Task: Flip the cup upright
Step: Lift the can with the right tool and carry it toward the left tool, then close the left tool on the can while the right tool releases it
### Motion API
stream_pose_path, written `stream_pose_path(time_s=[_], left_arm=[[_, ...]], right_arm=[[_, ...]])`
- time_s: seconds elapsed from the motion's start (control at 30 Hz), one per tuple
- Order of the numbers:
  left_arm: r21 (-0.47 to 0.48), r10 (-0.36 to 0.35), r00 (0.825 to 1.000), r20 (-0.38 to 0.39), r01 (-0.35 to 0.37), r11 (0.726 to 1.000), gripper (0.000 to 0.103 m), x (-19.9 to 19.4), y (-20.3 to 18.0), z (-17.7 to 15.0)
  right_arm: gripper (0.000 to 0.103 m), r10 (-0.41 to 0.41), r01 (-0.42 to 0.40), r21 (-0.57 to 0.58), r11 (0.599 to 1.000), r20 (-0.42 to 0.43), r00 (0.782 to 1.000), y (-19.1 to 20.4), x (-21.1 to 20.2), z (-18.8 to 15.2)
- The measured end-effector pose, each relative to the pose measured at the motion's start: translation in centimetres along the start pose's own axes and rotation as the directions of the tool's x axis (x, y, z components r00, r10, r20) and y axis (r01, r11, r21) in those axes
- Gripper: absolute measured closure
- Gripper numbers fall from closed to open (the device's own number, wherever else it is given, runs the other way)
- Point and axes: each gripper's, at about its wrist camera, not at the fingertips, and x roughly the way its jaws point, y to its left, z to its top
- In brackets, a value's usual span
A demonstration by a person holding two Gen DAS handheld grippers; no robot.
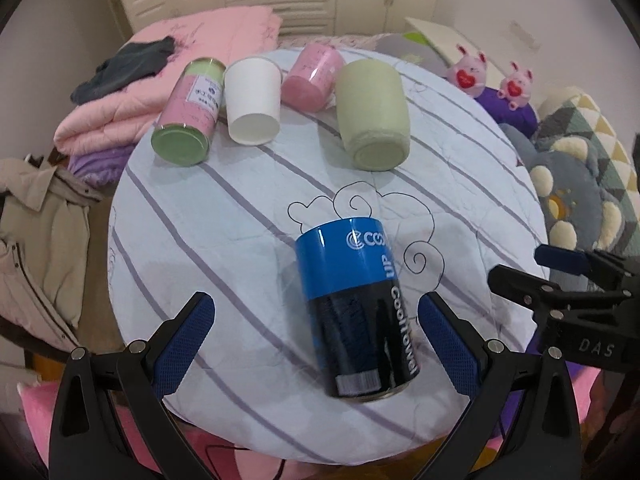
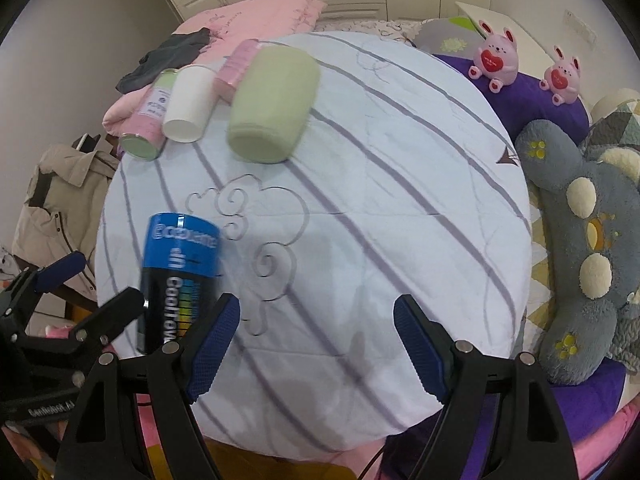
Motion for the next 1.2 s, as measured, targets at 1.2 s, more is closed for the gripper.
stream_pose_path(time_s=[1.2], left_arm=[[-0.224,-0.091,0.954,-0.284,0.026,0.974,0.035,7.2,-0.5,2.0]], right_arm=[[0.022,0.119,-0.128,-0.072,0.989,-0.119,0.986,-4.1,5.7,3.4]])
